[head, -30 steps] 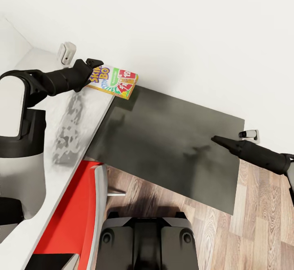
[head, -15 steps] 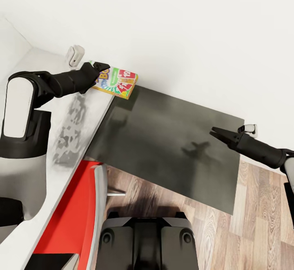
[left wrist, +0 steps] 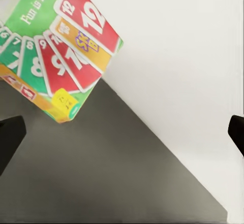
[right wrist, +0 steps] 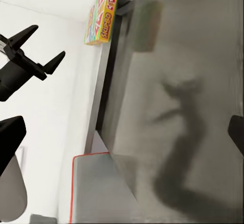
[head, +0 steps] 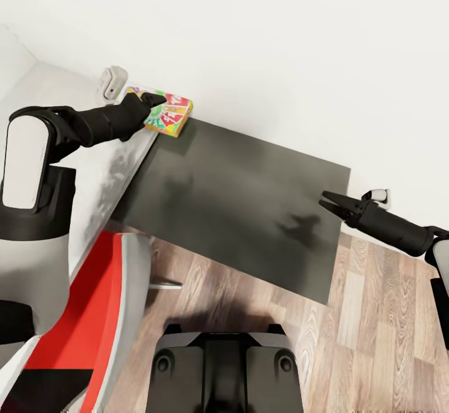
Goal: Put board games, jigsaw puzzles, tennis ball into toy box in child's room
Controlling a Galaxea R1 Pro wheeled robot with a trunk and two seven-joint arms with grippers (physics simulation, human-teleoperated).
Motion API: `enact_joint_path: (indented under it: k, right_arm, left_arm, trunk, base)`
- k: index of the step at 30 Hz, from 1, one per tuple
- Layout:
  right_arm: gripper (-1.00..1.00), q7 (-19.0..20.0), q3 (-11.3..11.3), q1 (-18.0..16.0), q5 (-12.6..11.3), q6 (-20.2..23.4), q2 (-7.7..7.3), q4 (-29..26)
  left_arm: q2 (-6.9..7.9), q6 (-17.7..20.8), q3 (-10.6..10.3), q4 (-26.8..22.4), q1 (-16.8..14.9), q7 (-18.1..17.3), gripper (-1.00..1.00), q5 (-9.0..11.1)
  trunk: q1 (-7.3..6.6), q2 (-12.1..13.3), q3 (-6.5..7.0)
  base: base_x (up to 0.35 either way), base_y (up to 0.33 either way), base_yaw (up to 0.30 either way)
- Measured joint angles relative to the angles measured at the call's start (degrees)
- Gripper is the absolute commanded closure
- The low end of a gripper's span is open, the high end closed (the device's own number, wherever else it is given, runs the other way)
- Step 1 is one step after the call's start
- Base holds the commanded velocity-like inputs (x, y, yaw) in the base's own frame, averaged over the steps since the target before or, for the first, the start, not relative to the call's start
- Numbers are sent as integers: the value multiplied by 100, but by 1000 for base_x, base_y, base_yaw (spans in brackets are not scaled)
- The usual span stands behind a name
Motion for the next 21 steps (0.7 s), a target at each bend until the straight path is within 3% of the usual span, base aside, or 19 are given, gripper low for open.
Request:
enact_joint_path:
  k: [8, 14, 21]
  right_arm:
    - [-100, -110, 12, -23, -72, 1, 59, 3]
    - [-100, -385, 13, -182, -100, 2, 243, 3]
    - [-100, -638, 13, -270, -141, 2, 325, 3]
  left_arm:
    - [14, 4, 28, -1, -41, -6, -100, 3]
    - [12, 5, 136, -2, -73, -13, -100, 43]
    - [-15, 6, 200, -2, -91, -6, -100, 67]
  trunk:
    - [-1, 0, 0]
    - [-2, 0, 0]
    - [-2, 0, 0]
  base:
    - [-106, -114, 59]
    - [-34, -36, 194]
    - [-13, -14, 243]
